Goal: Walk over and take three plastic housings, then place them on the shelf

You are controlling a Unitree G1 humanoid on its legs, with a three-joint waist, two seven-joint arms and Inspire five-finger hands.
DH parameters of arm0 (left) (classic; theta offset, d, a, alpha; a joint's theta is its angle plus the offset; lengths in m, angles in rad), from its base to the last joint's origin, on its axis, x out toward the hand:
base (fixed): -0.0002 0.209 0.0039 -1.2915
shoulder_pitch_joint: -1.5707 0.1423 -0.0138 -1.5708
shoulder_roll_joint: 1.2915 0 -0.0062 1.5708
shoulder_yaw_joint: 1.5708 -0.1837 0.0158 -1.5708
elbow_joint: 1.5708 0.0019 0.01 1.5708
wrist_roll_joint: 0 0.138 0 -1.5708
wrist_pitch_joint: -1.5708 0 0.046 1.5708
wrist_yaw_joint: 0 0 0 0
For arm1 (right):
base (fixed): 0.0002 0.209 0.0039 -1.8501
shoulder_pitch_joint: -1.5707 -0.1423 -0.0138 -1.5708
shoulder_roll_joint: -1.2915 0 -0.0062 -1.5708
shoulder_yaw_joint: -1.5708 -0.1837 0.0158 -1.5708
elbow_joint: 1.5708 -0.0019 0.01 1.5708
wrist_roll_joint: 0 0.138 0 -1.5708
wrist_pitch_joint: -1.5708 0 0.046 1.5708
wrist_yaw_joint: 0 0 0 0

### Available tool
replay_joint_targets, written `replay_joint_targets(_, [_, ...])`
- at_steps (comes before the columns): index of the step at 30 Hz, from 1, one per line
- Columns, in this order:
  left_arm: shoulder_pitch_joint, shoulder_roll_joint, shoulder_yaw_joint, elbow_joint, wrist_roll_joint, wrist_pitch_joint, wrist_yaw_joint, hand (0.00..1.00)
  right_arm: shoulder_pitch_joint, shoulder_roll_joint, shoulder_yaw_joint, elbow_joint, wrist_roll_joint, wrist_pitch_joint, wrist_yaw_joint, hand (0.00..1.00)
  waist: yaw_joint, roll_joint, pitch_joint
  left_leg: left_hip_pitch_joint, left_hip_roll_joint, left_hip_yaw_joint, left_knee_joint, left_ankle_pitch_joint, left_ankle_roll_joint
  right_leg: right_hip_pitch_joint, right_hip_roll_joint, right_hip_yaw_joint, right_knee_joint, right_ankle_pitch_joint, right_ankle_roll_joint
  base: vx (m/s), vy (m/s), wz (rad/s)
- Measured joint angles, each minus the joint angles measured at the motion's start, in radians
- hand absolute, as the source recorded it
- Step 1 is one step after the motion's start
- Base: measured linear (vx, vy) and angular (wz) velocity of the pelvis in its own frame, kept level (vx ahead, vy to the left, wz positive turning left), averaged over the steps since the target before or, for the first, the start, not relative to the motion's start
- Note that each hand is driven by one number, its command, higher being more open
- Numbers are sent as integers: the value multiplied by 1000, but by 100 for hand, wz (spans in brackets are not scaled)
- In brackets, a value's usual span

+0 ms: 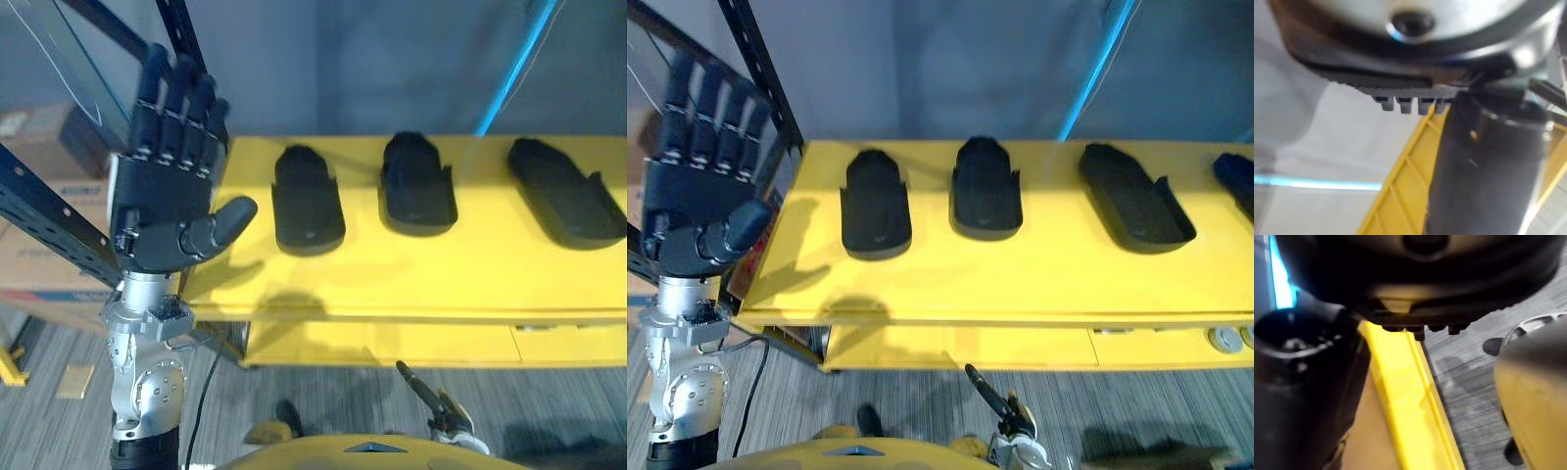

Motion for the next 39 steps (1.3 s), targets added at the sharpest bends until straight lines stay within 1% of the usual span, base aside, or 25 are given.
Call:
replay_joint_targets(1, [-33, 2, -5, 11, 23, -45, 50, 100, -16, 0, 2, 9, 5, 1, 3, 100, 1, -6, 20, -29, 1, 1, 0, 6, -6, -34, 1, 23, 4, 4, -6, -89, 51, -1])
replay_joint_targets(3, [-86, 8, -10, 42, 40, -88, 115, 100, -32, 0, 2, 12, 30, 5, 4, 100, -1, -13, 53, -48, 0, 1, 1, 15, -6, -57, 1, 47, 7, 6, -8, -74, 41, -7])
replay_joint_targets(5, [-131, 21, -18, 73, 81, -111, 203, 100, -49, -2, 4, 20, 40, 5, 4, 100, -3, -15, 74, -61, 0, 1, 1, 20, -10, -78, 5, 77, 7, 5, -9, -60, 18, -17])
replay_joint_targets(7, [-146, 32, -30, 81, 119, -122, 256, 100, -58, -4, 14, 21, 45, 6, 4, 100, -8, -17, 83, -71, 1, 0, 4, 30, -16, -92, 9, 96, 5, -2, -19, -21, -4, -15])
replay_joint_targets(8, [-149, 37, -34, 81, 119, -123, 265, 100, -63, -5, 19, 21, 46, 6, 3, 100, -9, -15, 89, -71, 3, -1, 4, 33, -14, -93, 12, 100, 4, -3, -20, -13, -22, -14])
replay_joint_targets(9, [-150, 48, -39, 81, 121, -123, 278, 100, -71, -6, 26, 21, 47, 8, 3, 100, -18, -15, 92, -73, 6, -1, 4, 42, -17, -98, 16, 104, 4, -6, -24, -6, -22, -11])
replay_joint_targets(10, [-154, 55, -53, 81, 136, -125, 299, 100, -78, -10, 38, 22, 56, 8, 3, 100, -26, -15, 93, -75, 8, -3, 4, 48, -11, -101, 19, 108, 4, -8, -26, 8, -17, -9])
replay_joint_targets(15, [-225, 59, -91, 113, 232, -128, 347, 100, -83, -26, 42, 19, 72, 7, 3, 100, -26, -12, 96, -74, 10, -2, 5, 54, -1, -103, 25, 124, 4, -9, -27, 30, -2, -4])
replay_joint_targets(18, [-233, 61, -93, 115, 264, -144, 380, 100, -84, -30, 42, 17, 72, 5, 8, 100, -25, -13, 97, -70, 6, -1, 12, 51, -3, -103, 26, 138, 4, -10, -29, 29, 16, -10])
replay_joint_targets(20, [-234, 79, -93, 115, 311, -156, 430, 100, -94, -30, 54, 17, 70, 6, 11, 100, -12, -26, 109, -72, 17, 5, 76, 14, -16, -103, 25, 180, 1, -13, -26, 12, 20, -32])
replay_joint_targets(21, [-234, 82, -94, 115, 320, -158, 441, 100, -94, -31, 62, 15, 69, 6, 12, 100, -8, -27, 110, -75, 23, 9, 97, -4, -24, -102, 24, 184, 1, -14, -26, -1, 7, -26])
replay_joint_targets(22, [-234, 82, -93, 113, 345, -162, 464, 100, -95, -34, 74, 9, 69, 6, 13, 100, -8, -27, 110, -85, 32, 11, 136, -28, -24, -100, 23, 187, 1, -19, -29, 4, 17, -15])
replay_joint_targets(23, [-234, 86, -94, 109, 375, -164, 487, 100, -101, -35, 81, 6, 69, 6, 16, 100, -8, -26, 110, -103, 44, 11, 185, -46, -18, -102, 22, 193, 1, -19, -27, 6, 22, -13])
replay_joint_targets(24, [-234, 88, -93, 108, 392, -164, 497, 100, -104, -35, 81, 6, 69, 6, 19, 100, -7, -25, 111, -111, 50, 9, 209, -57, -19, -102, 23, 197, 1, -18, -26, 2, 20, -20])
replay_joint_targets(25, [-234, 92, -93, 105, 407, -164, 513, 100, -113, -34, 82, 6, 69, 6, 23, 100, -3, -23, 115, -126, 62, -7, 256, -80, -17, -104, 25, 209, 1, -16, -22, -4, 10, -28])
replay_joint_targets(26, [-235, 95, -92, 105, 427, -164, 534, 100, -125, -35, 84, 6, 69, 6, 24, 100, -2, -19, 119, -145, 70, -45, 298, -105, -19, -107, 28, 220, 0, -13, -18, -4, 6, -28])
replay_joint_targets(30, [-234, 96, -91, 105, 430, -166, 552, 100, -135, -35, 115, 5, 69, 5, 25, 100, -3, -16, 122, -172, 91, -46, 371, -153, -17, -107, 32, 232, -10, -7, -10, -12, 35, -12])
replay_joint_targets(31, [-142, 51, -97, 97, 430, -173, 516, 100, -75, -34, 151, -3, 67, 12, 30, 100, 0, 6, 47, -156, 107, -62, 411, -185, -18, -68, 36, 231, -10, -4, -1, 0, 0, 0])
replay_joint_targets(36, [-140, 51, -97, 97, 430, -173, 516, 100, -74, -34, 150, -3, 67, 12, 30, 100, 1, 4, 45, -156, 103, -65, 399, -182, -16, -66, 35, 224, -9, -5, -1, 0, 0, 3])
replay_joint_targets(39, [-126, 51, -98, 97, 434, -173, 542, 100, -65, -34, 149, -2, 71, 9, 34, 100, 1, -2, 42, -157, 102, -73, 396, -177, -18, -68, 35, 207, -9, -7, -4, -9, -3, 9])
